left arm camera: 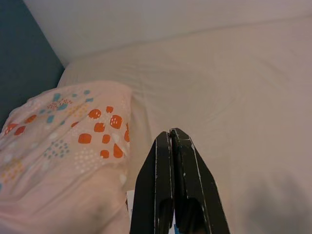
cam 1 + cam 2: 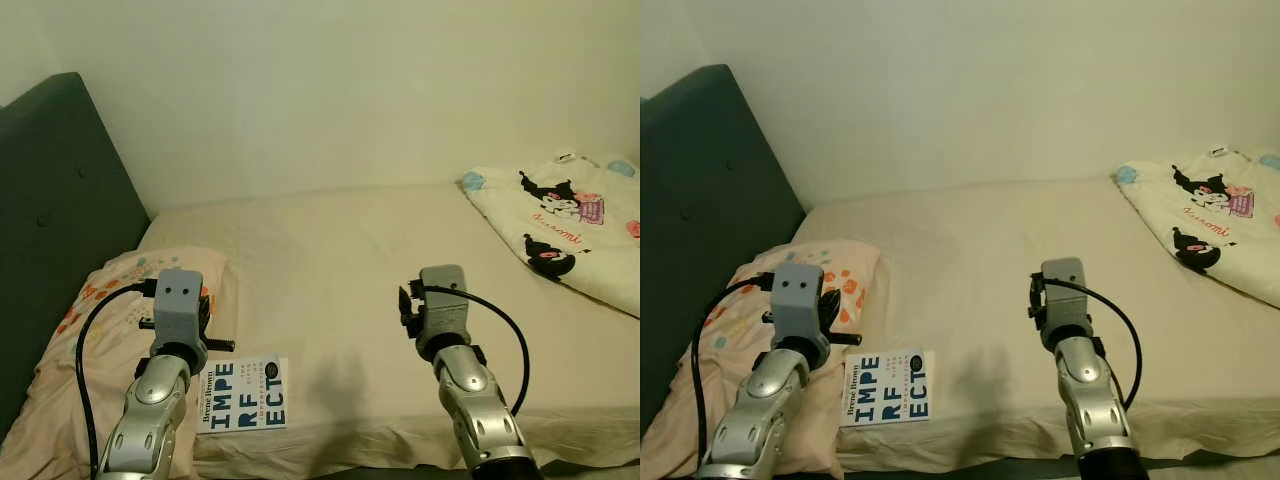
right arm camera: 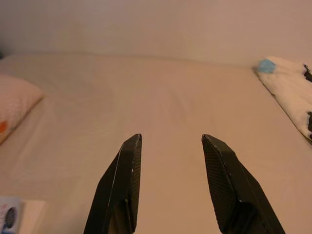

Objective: Clean up the room

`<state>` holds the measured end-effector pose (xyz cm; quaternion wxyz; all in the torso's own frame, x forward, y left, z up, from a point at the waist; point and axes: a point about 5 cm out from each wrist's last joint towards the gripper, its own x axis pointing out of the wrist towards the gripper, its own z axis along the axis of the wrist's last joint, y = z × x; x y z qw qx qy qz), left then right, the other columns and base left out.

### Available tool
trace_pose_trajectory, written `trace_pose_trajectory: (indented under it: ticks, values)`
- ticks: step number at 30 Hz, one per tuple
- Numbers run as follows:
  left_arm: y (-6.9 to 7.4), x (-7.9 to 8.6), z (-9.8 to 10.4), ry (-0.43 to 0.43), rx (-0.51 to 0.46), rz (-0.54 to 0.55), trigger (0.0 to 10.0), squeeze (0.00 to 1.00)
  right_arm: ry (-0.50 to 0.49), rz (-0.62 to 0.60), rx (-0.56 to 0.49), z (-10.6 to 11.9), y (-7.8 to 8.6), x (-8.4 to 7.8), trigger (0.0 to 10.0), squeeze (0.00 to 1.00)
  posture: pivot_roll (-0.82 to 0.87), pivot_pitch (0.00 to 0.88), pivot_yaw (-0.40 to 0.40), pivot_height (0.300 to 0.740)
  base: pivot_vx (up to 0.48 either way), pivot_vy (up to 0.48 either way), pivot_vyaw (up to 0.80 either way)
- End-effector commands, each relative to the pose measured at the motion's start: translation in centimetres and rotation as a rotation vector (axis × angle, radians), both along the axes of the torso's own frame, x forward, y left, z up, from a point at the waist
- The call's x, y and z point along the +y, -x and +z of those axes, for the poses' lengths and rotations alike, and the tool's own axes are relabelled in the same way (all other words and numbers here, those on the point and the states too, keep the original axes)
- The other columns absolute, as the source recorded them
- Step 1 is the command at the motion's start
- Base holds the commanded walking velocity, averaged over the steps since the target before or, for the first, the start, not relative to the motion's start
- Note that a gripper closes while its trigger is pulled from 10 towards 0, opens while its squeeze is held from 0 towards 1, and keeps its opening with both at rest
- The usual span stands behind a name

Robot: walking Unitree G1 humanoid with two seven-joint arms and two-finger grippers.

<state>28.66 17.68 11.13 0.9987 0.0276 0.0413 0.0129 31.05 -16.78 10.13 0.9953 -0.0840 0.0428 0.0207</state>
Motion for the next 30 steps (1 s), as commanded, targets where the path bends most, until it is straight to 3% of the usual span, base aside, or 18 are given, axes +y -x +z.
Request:
trace_pose_trajectory:
  ticks: [1, 17, 23, 30]
  values:
    - [0.1, 0.37, -0.06, -0.021, 0.008, 0.008, 10.0, 0.0, -0.015, 0.006, 0.024, -0.43, 0.16, 0.28, 10.0, 0.0, -0.07, 0.036, 0.022, 0.732, 0.0, 0.0, 0.0]
    - [-0.34, -0.17, -0.03, -0.011, 0.002, -0.021, 10.0, 0.0, -0.028, -0.062, 0.037, -0.52, 0.35, -0.41, 10.0, 0.0, -0.09, 0.041, 0.029, 0.732, 0.0, 0.0, 0.0]
    - [-0.37, -0.31, -0.03, -0.004, -0.001, -0.022, 10.0, 0.0, -0.111, -0.072, 0.047, -0.65, 0.49, -0.49, 10.0, 0.0, -0.09, 0.042, 0.03, 0.732, 0.0, 0.0, 0.0]
    - [-0.35, -0.41, 0.03, -0.001, -0.005, -0.028, 10.0, 0.0, -0.123, -0.071, 0.054, -0.56, 0.59, -0.5, 10.0, 0.0, -0.09, 0.046, 0.03, 0.732, 0.0, 0.0, -0.57]
